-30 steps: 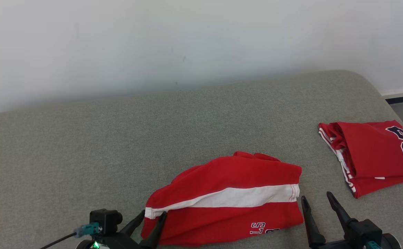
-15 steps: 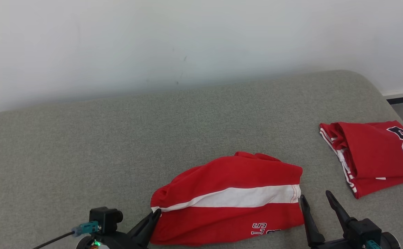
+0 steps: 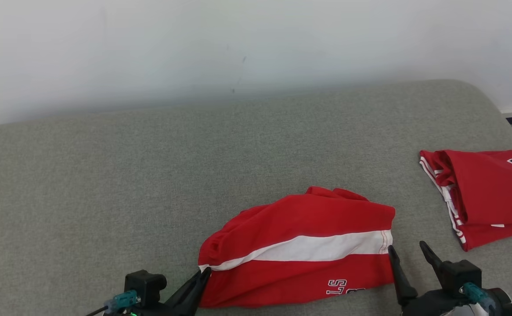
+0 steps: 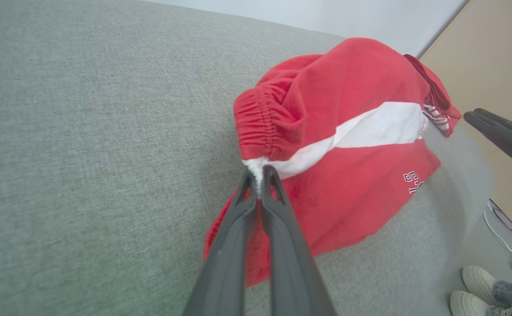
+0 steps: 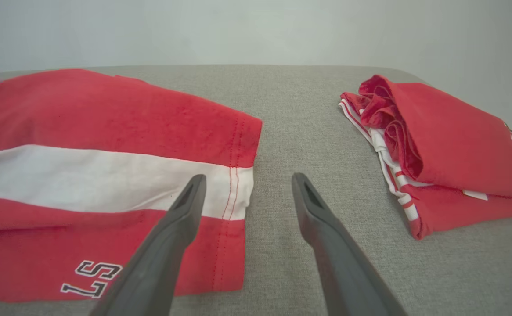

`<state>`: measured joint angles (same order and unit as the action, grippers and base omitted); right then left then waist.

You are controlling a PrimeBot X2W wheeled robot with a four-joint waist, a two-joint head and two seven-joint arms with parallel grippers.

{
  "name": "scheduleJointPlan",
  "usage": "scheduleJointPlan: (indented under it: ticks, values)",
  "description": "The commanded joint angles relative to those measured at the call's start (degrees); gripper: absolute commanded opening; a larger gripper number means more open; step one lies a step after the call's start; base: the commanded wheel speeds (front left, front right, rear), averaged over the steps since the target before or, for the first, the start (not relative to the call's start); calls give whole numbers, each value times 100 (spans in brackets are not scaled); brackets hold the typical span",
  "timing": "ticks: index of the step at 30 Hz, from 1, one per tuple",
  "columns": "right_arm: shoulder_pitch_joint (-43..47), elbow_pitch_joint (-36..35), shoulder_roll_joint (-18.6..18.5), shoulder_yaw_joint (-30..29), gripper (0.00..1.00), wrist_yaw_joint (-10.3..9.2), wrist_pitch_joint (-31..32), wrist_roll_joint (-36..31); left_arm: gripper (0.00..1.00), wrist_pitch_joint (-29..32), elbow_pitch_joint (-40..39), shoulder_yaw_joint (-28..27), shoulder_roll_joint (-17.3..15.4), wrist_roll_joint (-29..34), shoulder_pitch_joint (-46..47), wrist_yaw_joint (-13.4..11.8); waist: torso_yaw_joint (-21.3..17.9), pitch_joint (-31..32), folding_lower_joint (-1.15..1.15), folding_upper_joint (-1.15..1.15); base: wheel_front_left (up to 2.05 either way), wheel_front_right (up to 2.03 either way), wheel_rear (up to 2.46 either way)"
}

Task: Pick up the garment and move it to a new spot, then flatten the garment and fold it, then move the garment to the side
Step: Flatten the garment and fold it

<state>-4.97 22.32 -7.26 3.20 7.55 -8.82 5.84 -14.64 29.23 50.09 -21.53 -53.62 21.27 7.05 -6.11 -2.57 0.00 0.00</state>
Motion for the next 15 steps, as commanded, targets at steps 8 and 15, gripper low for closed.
scheduleJointPlan:
  ticks: [8, 15]
  values:
    - [-595, 716, -82, -24, 100, -16, 225, 97, 0, -51, 57, -332, 161, 363, -51, -79, 126, -234, 0, 0, 0, 0, 0]
    - [-957, 1206, -160, 304, 100, -16, 221, 408, 0, -53, 83, -443, 187, 524, 36, -40, 187, -353, 0, 0, 0, 0, 0]
